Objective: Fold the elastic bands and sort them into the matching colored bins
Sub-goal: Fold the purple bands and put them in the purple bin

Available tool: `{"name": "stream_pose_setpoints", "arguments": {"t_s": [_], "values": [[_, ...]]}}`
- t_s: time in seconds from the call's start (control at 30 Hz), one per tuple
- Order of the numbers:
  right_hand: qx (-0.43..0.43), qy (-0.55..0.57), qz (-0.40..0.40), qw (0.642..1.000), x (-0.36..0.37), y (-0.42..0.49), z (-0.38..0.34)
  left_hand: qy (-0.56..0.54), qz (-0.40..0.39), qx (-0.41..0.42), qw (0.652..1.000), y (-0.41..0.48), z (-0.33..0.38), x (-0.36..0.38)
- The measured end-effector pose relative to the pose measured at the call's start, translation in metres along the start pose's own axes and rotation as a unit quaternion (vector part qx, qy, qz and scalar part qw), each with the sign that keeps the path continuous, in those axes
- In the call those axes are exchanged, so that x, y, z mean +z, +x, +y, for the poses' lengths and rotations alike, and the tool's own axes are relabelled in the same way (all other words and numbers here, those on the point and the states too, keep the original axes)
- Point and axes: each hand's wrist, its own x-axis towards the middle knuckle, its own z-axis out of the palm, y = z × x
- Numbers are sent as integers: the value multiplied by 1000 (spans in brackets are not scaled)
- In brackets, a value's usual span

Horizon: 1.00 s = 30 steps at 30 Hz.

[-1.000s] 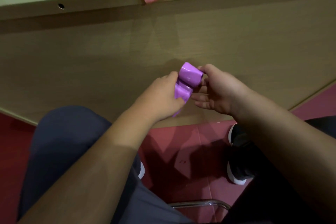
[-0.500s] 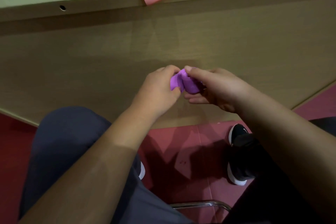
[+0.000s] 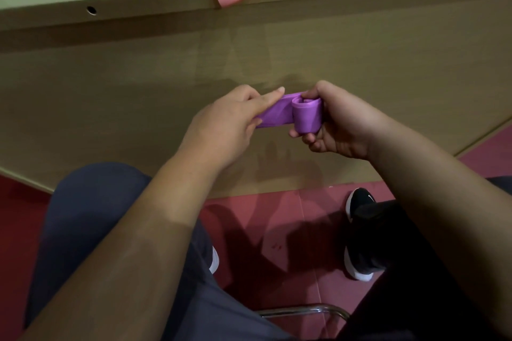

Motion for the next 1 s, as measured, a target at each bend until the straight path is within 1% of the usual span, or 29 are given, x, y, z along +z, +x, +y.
{"name": "stream_pose_setpoints", "arguments": {"t_s": [0.2, 0.3, 0.4, 0.57, 0.77, 0.87, 1.0], "values": [[13, 33, -62, 997, -8, 1, 1, -22, -8, 57, 998, 1, -5, -1], [7, 31, -59, 998, -7, 3, 4, -71, -8, 62, 996, -2, -5, 1], [4, 30, -61, 998, -3, 3, 5, -116, 15, 54, 992, -4, -4, 3], [-5, 37, -61, 997, 0, 3, 4, -166, 71, 7, 984, -4, 1, 5], [-17, 31, -39, 999, 2, 0, 3, -253, 92, -89, 959, -4, 12, 4], [-25, 8, -5, 1000, 3, 1, 4, -297, 98, -117, 943, -3, 16, 4], [-51, -39, 54, 996, 8, 0, 7, -347, 84, -164, 920, 2, 15, 5]]}}
